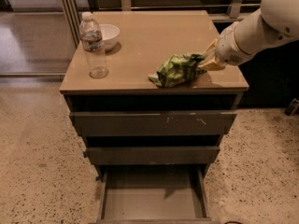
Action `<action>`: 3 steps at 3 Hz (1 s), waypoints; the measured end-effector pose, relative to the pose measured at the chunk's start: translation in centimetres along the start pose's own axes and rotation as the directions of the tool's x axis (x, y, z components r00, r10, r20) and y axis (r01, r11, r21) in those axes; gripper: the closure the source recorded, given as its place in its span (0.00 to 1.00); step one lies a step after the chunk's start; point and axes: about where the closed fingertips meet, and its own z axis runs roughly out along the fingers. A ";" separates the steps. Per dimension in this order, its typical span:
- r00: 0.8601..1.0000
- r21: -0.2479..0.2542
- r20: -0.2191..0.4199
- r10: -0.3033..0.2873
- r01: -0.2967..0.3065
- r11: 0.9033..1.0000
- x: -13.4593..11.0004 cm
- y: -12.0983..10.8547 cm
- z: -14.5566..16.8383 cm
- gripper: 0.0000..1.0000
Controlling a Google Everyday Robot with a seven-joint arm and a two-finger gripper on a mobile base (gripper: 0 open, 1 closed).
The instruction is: Place green jalapeno chip bag into bottom drawer
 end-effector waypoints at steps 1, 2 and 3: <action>1.000 -0.058 0.029 -0.006 0.008 0.998 -0.5 3.6 -2.4 1.00; 0.999 -0.144 0.033 0.020 -0.015 0.989 -0.5 9.2 -6.6 1.00; 0.996 -0.215 0.031 0.079 -0.071 0.974 -0.1 13.1 -8.3 1.00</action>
Offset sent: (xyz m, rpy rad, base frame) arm -0.1587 -0.0073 0.0238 0.0373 0.1618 0.0951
